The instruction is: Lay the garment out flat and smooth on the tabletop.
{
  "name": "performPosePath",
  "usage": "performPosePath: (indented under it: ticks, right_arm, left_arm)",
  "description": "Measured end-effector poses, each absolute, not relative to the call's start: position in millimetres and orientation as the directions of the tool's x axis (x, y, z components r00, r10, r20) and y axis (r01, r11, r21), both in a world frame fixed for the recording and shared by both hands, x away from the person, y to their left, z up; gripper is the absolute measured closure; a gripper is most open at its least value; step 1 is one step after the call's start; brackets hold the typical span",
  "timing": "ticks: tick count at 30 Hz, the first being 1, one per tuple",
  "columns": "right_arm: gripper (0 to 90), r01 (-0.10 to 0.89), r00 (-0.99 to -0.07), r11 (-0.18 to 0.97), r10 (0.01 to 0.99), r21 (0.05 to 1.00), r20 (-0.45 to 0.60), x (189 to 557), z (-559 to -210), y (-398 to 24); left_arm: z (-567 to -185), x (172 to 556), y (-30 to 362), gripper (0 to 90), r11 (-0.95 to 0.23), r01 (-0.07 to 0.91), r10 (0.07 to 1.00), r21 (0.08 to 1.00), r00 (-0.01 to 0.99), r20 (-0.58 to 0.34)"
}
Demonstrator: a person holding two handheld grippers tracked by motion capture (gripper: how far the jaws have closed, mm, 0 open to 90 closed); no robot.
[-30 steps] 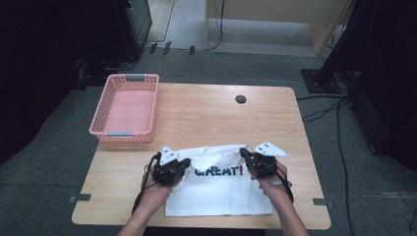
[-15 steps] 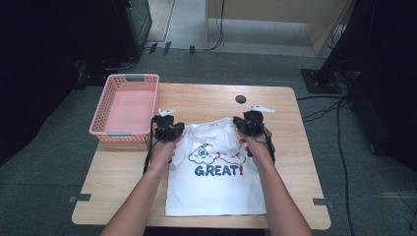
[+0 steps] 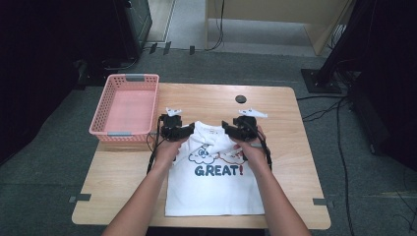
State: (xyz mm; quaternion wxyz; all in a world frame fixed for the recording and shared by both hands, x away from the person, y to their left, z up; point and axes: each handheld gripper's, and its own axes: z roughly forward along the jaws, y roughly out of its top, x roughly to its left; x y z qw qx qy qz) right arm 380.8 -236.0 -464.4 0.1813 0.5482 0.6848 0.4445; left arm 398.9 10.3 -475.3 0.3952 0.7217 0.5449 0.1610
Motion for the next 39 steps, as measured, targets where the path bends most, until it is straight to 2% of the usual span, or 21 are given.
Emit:
performPosePath:
  ticks: [4,8,13,15,18,19,21,23,25,31,34,35,39]
  right_arm:
    - [48.8,0.572,-0.373,-0.009,0.888,0.82,0.269,346.5,-478.3,-221.5]
    - [49.9,0.609,-0.352,0.002,0.897,0.793,0.268,327.0,-497.7,-211.3]
    - [50.7,0.625,-0.375,0.081,0.904,0.776,0.208,323.5,-512.1,-197.0]
    - [49.8,0.621,-0.372,0.108,0.912,0.776,0.171,324.2,-515.0,-189.1]
    - [50.9,0.605,-0.351,0.151,0.932,0.782,0.091,327.1,-520.5,-178.2]
    - [54.0,0.604,-0.333,0.182,0.942,0.776,0.039,328.6,-523.9,-174.5]
    - [61.6,0.603,-0.323,0.207,0.946,0.77,-0.002,330.7,-528.4,-172.7]
    - [77.7,0.595,-0.31,0.215,0.95,0.774,-0.026,331.1,-528.1,-174.5]
    - [87.9,0.608,-0.316,0.196,0.949,0.769,0.008,331.3,-524.7,-182.2]
    - [88.9,0.594,-0.295,0.141,0.954,0.792,0.051,332.5,-504.7,-221.9]
    - [89.0,0.58,-0.222,0.087,0.973,0.81,0.055,341.6,-487.9,-263.6]
    - [89.0,0.58,-0.222,0.087,0.973,0.81,0.055,341.6,-487.9,-263.6]
    - [89.0,0.593,-0.157,0.057,0.987,0.803,0.046,363.0,-478.2,-306.1]
  left_arm:
    - [-492.6,392.8,8.5,44.0,-0.126,0.667,0.915,0.734,0.365,-0.174]
    - [-504.2,391.6,11.6,43.2,-0.119,0.679,0.921,0.724,0.348,-0.175]
    - [-519.8,390.0,12.4,38.8,-0.146,0.692,0.929,0.707,0.342,-0.143]
    - [-525.3,386.0,12.8,38.7,-0.146,0.645,0.93,0.75,0.349,-0.119]
    - [-527.7,380.8,8.2,38.5,-0.195,0.62,0.932,0.76,0.359,-0.054]
    - [-528.3,379.9,7.1,38.5,-0.204,0.614,0.932,0.762,0.361,-0.042]
    - [-528.5,378.7,5.7,38.5,-0.215,0.611,0.933,0.762,0.36,-0.026]
    - [-528.4,378.5,6.6,38.6,-0.21,0.613,0.933,0.761,0.359,-0.032]
    - [-528.4,378.3,7.8,38.6,-0.207,0.614,0.932,0.762,0.361,-0.037]
    - [-528.4,378.2,10.8,38.5,-0.19,0.617,0.93,0.764,0.363,-0.062]
    - [-528.3,378.5,11.8,38.6,-0.179,0.618,0.929,0.766,0.361,-0.075]
    - [-528.4,378.5,11.8,38.6,-0.179,0.618,0.929,0.766,0.362,-0.074]
    - [-528.3,378.4,10.7,38.6,-0.193,0.617,0.93,0.763,0.363,-0.059]
